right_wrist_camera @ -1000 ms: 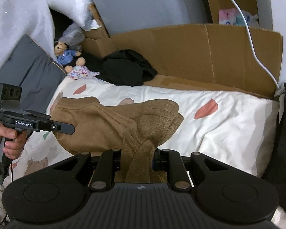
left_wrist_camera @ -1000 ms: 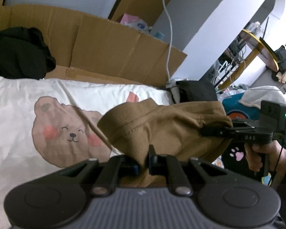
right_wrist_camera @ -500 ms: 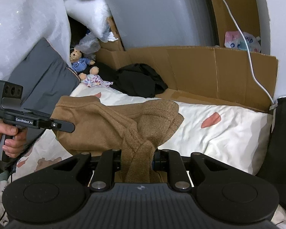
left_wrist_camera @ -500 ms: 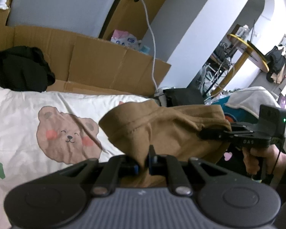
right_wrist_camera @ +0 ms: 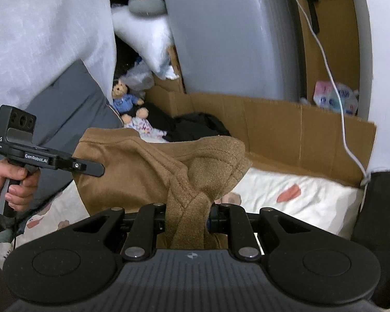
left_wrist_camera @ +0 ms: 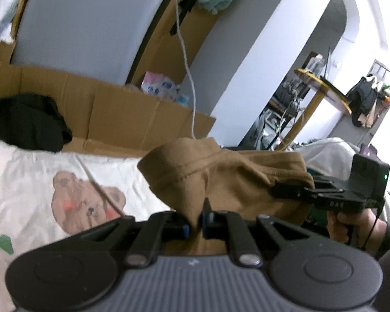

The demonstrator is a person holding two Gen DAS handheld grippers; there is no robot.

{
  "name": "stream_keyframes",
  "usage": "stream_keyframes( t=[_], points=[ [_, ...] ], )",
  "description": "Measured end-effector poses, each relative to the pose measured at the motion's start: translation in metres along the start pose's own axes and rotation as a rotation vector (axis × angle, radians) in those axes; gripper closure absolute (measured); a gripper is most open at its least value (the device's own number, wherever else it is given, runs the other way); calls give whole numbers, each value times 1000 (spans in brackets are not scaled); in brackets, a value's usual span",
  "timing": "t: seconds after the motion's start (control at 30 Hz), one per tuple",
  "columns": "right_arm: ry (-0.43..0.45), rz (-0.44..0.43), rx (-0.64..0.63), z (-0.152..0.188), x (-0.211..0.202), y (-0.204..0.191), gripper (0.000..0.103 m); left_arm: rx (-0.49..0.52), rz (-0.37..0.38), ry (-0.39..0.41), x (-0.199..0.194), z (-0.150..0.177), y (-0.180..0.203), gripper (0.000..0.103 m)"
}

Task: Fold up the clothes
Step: 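Lift the folded brown shirt off the duvet with both tools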

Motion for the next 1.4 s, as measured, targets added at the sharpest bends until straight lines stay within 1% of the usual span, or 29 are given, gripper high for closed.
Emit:
stream_keyframes(
  t=[0.17,0.3,0.43,0.53,0.7,0.73,0.77,0.8,0.93,1.07,1.17,1.3,1.4],
  points=[
    [47,13,-7,-21,-22,-1,84,46,7,24,-10,-26,18,94],
    [76,19,-19,-41,-34,-3,84,52,3,34,-14,-46,26,94],
    [105,27,-39,-66,-46,-5,84,83,14,66,-25,-78,45,94],
    [132,34,-51,-90,-59,-4,84,111,16,85,-33,-106,58,94],
    [175,50,-96,-143,-81,-2,84,145,18,101,-46,-152,78,95],
    [178,51,-100,-147,-83,-2,84,153,16,102,-49,-162,82,94],
    [185,52,-110,-159,-88,-3,84,160,15,104,-52,-172,86,94],
    [193,52,-122,-172,-93,-4,84,171,10,104,-55,-180,89,94],
    [201,57,-169,-203,-103,-8,84,211,-11,109,-66,-209,107,95],
    [223,48,-204,-231,-110,-10,84,237,-30,117,-72,-223,122,95],
    [235,38,-213,-241,-114,-9,84,243,-44,119,-69,-227,129,95],
    [242,35,-212,-240,-121,-2,84,243,-48,117,-66,-228,136,95],
    [241,45,-205,-230,-128,6,84,240,-36,115,-59,-224,144,95]
  ],
)
Point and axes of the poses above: each gripper's, at about its wrist camera, not at the fingertips, and x roughly the way its jaws point, y to its right, z to its underside, the point moved 9 cm from there along x, roughly the way its jaws point, and after that the axes turned 7 degrees about -z, right-handed, at the moved point
